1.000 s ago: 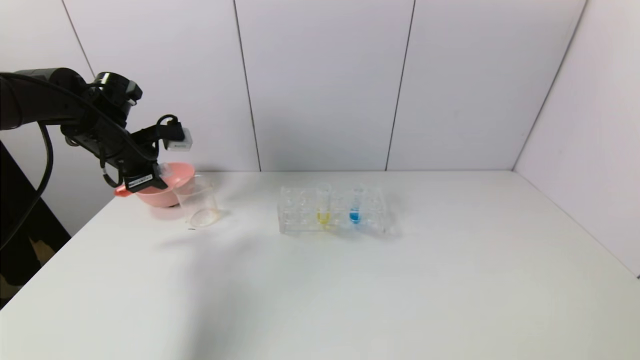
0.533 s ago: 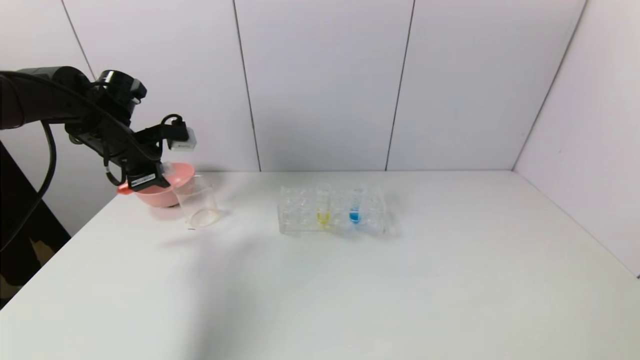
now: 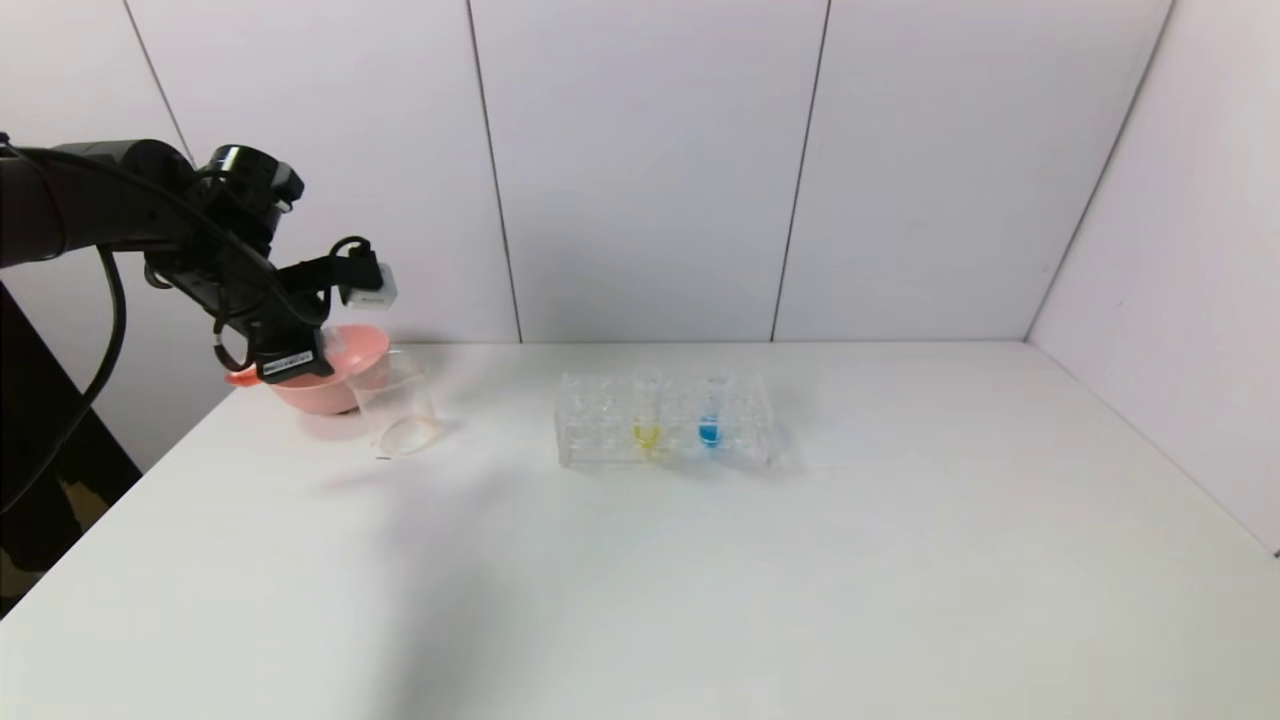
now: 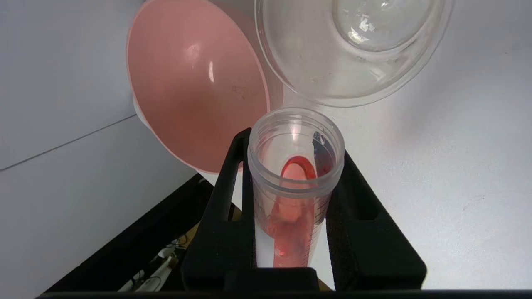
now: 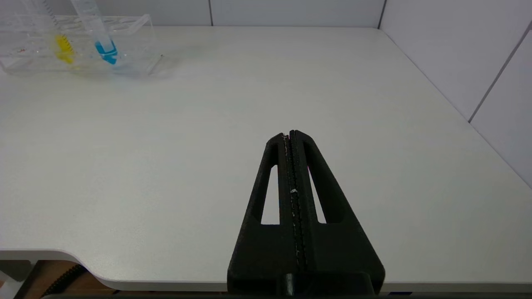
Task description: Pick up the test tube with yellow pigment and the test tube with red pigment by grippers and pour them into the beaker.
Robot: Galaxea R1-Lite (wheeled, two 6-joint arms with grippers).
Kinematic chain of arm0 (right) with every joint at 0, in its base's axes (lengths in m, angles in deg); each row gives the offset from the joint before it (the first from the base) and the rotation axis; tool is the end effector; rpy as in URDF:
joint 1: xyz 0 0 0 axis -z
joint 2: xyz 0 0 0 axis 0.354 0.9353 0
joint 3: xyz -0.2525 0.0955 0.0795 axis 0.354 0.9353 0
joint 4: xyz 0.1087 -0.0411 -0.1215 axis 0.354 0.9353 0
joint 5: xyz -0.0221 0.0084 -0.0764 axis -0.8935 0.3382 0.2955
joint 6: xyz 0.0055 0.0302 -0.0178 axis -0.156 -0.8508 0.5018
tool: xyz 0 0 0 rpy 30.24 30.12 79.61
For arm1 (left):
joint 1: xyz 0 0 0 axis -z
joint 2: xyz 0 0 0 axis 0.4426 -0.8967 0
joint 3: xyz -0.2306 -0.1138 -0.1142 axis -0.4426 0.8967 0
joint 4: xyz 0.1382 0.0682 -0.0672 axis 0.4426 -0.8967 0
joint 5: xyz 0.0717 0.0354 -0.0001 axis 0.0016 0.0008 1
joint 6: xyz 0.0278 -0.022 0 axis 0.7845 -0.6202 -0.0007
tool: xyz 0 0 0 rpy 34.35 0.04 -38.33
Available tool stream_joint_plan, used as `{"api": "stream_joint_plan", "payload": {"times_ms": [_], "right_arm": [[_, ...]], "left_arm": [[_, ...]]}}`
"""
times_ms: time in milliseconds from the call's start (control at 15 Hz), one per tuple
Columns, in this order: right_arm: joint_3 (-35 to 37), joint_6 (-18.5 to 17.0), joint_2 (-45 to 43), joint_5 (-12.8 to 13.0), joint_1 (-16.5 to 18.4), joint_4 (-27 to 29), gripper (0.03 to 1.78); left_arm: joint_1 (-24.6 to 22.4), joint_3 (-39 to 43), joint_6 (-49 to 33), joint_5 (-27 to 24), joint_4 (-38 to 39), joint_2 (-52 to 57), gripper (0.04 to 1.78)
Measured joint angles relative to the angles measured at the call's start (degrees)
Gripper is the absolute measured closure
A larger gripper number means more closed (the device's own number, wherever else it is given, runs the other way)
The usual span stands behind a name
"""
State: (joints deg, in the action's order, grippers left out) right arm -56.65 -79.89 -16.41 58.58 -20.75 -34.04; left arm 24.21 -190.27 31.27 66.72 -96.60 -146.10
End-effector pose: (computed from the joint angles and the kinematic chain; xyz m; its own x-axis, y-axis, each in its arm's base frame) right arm -0.0159 -0.0002 0.0755 1.0000 -0.0043 -0.0016 0.0043 1.0000 0.0027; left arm 0.3771 0.0149 0.2059 0.6062 0.0588 -0.7931 0.6989 0.4364 0.5666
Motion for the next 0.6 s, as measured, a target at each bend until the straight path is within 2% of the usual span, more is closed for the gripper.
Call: {"api": "stream_joint_plan", "payload": {"times_ms": [267, 600], "right_arm": [[0.0, 0.0, 0.0, 0.0, 0.0, 0.0, 1.70], [0.0, 0.0, 0.0, 0.0, 0.0, 0.0, 1.70]], "left_arm": [[0.4, 0.0, 2.2, 3.2, 0.1, -0.6, 1.33], [1.0, 0.0, 2.5, 4.7, 1.0, -1.1, 1.33]]}}
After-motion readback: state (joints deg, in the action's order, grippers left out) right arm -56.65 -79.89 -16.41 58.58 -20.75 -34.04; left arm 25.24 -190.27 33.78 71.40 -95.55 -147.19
